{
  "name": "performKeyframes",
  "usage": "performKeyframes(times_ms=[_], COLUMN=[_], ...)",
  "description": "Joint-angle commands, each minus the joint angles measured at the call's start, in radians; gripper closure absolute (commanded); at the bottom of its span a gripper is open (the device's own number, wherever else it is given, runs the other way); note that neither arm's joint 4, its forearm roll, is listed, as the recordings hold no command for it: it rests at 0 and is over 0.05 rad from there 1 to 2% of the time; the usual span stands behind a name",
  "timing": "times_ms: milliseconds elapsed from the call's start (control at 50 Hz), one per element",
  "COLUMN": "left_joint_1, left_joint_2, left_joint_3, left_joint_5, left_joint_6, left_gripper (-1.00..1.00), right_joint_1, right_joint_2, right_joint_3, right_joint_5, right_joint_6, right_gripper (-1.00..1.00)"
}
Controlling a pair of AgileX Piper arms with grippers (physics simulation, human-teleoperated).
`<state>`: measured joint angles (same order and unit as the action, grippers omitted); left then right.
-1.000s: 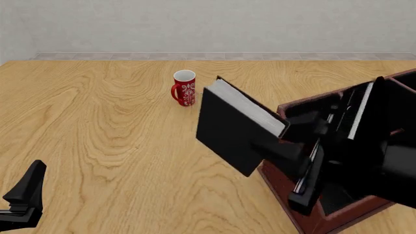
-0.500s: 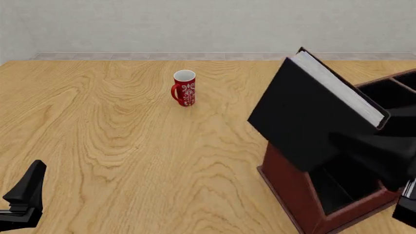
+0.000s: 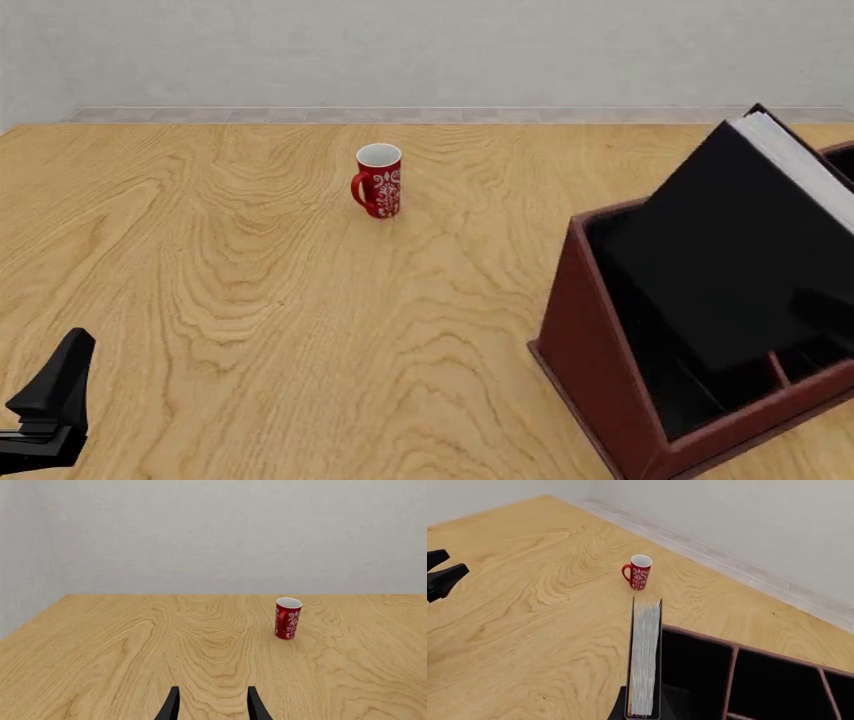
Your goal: Pick up the book and place it in the left compartment of the caddy.
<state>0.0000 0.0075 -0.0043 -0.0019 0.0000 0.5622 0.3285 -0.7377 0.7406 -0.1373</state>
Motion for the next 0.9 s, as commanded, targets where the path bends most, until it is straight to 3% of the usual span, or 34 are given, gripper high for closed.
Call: performKeyframes(times_ms=[20,160,320,600,900], left_joint_1=[0.000,0.000,0.000,0.000,0.000], left_joint_2=[0.000,0.000,0.000,0.000,0.000], left_joint_3=[0.000,0.000,0.000,0.000,0.000], left_joint_5=[0.000,0.000,0.000,0.000,0.000], left_joint_6=[0.000,0.000,0.000,0.000,0.000], left_gripper=[-1.00,-1.00,-1.00,-1.00,-1.00], right_joint_1=[-0.094,-0.153,-0.182,-0.215,-0.238], right_joint_2=[-0.075,-0.127,-0.145,-0.128,-0.025], right_joint_3=[0.016,0.040,0.096,0.205,0.321], right_joint_5=[0.052,0.095,0.081,-0.010,-0.195], right_joint_6=[0.017,0.017,0.014,0.005,-0.016], right_gripper=[1.00,1.00,1.00,1.00,1.00])
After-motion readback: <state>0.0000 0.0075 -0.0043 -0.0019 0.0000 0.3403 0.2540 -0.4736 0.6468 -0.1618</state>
